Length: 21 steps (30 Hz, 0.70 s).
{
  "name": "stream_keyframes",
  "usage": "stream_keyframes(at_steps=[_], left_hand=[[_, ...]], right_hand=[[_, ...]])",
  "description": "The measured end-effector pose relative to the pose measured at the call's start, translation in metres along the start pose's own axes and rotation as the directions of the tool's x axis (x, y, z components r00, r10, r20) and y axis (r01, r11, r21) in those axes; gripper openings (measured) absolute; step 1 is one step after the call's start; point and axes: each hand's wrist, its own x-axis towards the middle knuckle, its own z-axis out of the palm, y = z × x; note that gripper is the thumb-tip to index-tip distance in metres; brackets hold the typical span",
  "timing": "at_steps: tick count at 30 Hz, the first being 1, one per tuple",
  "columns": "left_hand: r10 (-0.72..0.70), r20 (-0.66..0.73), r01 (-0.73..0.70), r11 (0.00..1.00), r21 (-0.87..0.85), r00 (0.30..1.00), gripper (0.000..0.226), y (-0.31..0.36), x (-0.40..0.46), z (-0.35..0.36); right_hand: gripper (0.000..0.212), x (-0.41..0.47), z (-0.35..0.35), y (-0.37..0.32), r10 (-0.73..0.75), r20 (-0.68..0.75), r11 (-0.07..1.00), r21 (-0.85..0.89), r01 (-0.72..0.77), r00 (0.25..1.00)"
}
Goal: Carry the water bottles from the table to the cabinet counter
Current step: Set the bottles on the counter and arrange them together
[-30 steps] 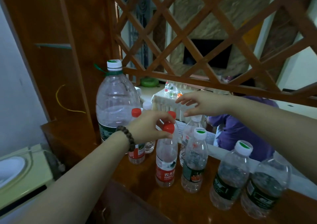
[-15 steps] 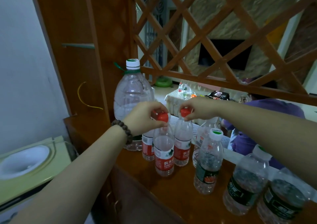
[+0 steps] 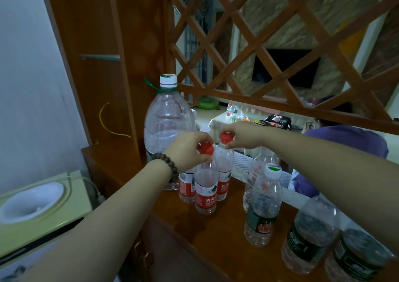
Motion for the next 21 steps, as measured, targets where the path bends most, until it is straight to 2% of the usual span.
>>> stream_keyframes(at_steps=[4,7,12,15,17,21], left_hand=[[0.015,-0.005,-0.016,1.0,-0.016,1.0,0.046,-0.001,-0.001,0.001],[0.005,0.012,-0.004,0.998,-0.07,1.0,0.053,-0.002,-0.003,0.0],[0.033,-0.072,-0.036,0.999,-0.04,0.997,0.063,0.007,-0.005,-0.013],[0.119,-0.12,-0.135,0.982,-0.134,0.986,0.06,0.034,-0.006,-0.012],[0.159,-0.076,-0.172,0.961,-0.216,0.984,0.059,0.056,-0.005,-0.001],[0.199,0.069,-0.179,0.957,-0.227,0.978,0.066,0.084,-0.002,0.038]], right_hand=[[0.062,-0.001,0.001,0.001,0.008,0.026,1.0,0.027,-0.009,1.0],[0.075,-0.009,-0.005,0.003,0.032,0.041,0.992,0.119,-0.037,0.999],[0.066,-0.048,-0.033,0.018,0.032,-0.025,0.982,0.187,-0.027,0.999],[0.062,-0.074,-0.046,0.036,0.061,-0.037,0.971,0.236,-0.05,0.997],[0.062,-0.089,-0.047,0.046,0.086,-0.038,0.968,0.239,-0.074,0.996],[0.065,-0.107,-0.037,0.058,0.116,-0.024,0.984,0.143,-0.111,0.993]])
